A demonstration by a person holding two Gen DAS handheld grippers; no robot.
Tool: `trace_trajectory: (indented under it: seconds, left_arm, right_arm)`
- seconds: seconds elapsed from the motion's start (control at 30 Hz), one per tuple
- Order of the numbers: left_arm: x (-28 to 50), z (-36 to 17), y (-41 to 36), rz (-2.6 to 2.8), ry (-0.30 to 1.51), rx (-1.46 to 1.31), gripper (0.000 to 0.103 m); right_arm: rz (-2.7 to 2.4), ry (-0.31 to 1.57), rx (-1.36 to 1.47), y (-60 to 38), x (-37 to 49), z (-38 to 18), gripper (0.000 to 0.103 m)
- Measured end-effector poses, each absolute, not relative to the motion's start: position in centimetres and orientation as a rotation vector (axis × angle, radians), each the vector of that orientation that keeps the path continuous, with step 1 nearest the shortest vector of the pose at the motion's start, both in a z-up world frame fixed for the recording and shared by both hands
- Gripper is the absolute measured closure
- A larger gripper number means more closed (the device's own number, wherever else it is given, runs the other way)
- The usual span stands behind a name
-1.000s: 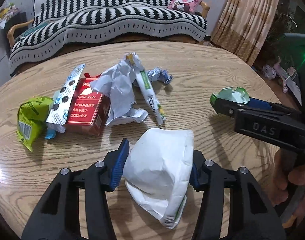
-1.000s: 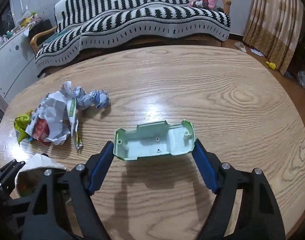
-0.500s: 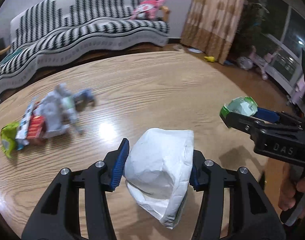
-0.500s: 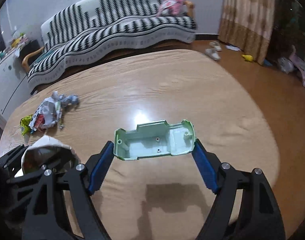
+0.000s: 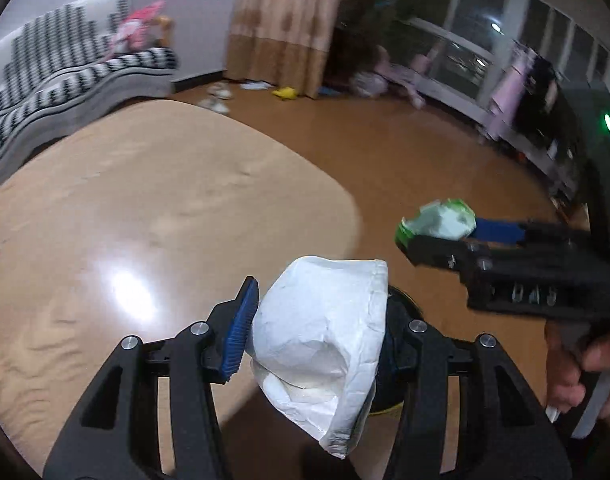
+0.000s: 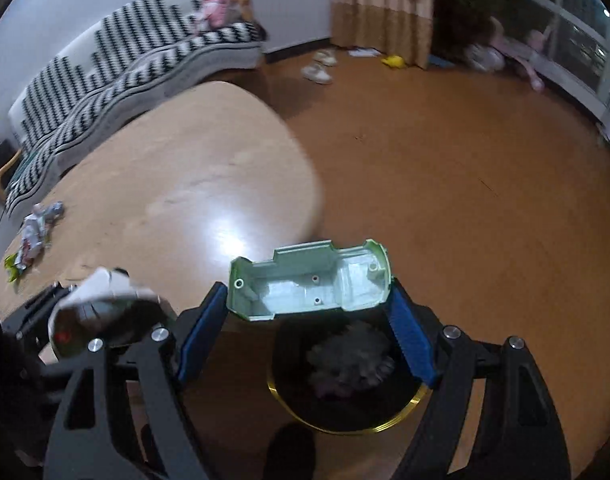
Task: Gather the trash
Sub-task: 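Carry the cup and carton over the bin and open both tools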
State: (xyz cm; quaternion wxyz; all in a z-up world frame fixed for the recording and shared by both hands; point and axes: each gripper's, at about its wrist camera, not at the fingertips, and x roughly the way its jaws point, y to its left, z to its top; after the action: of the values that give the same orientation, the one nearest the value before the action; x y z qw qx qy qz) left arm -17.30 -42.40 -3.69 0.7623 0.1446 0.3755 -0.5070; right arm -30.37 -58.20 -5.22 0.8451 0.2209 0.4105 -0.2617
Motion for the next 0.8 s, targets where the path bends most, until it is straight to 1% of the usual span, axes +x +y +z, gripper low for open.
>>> trace_trajectory:
  seconds: [0.17, 0.33, 0.73, 0.77, 0.8]
  left_arm:
    - [-19.5, -6.7, -45.2, -1.167, 0.859, 0.396, 0.052]
    - [-19.9, -9.0, -46.7, -1.188, 0.903, 0.448, 0.052]
    - [-19.6, -9.5, -47.7, -1.203, 0.915, 0.431, 0.052]
    - [-19.7, -9.6, -47.9, -1.203, 0.916, 0.429, 0.050]
    - [-19.8, -9.5, -48.0, -1.206, 0.918, 0.429, 0.041]
  right_arm:
    - [-0.568, 0.946, 0.560, -61.2, -33.7, -8.2, 0.026]
    - [-0.574, 0.992, 0.581, -62.0, -34.3, -9.9, 0.026]
    - [-0.559, 0.993, 0.572, -61.8, -33.4, -9.5, 0.026]
    - [-0.560, 0.989, 0.574, -61.9, -33.5, -9.4, 0.025]
    - [-0.565, 0.986, 0.574, -62.0, -33.4, -9.4, 0.025]
